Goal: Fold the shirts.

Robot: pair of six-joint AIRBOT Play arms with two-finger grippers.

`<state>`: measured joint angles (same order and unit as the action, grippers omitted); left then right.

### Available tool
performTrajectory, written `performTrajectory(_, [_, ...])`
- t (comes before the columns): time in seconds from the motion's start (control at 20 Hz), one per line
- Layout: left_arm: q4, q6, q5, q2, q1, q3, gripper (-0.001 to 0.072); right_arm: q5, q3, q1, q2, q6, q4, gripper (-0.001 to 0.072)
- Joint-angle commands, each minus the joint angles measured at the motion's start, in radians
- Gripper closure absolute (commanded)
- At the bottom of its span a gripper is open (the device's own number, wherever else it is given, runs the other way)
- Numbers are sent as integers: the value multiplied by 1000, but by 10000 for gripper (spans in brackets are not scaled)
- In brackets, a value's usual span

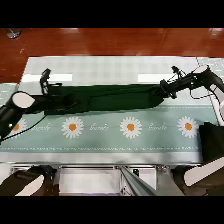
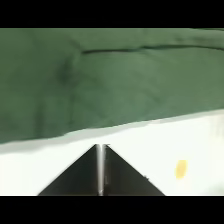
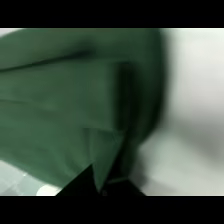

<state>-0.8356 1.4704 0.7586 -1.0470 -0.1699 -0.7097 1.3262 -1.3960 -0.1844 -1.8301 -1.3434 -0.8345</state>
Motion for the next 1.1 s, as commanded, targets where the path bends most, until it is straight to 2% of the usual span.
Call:
performTrajectory(0.0, [136, -98, -70, -69, -110, -38, 685, 27, -13, 13, 74, -3, -53, 684])
performTrajectory(0.15, [136, -157, -104, -157, -208, -167, 686, 39, 34, 12, 232, 2, -157, 684])
performTrajectory(0.35, [118, -89, -100, -405, -333, -397, 688, 11, 227, 12, 540, 16, -204, 684])
performTrajectory(0.55, [118, -3, -19, -684, -454, -645, 688, 6, 351, 12, 782, -15, -206, 684])
performTrajectory(0.8, [124, 93, 75, -893, -606, -829, 687, 12, 356, 12, 914, -49, -192, 684])
performTrajectory(0.95, [132, 94, 79, -925, -672, -883, 687, 18, 356, 12, 928, -52, -169, 683])
performTrajectory(1.05, [132, 94, 84, -918, -650, -921, 687, 19, 356, 14, 928, -54, -158, 683])
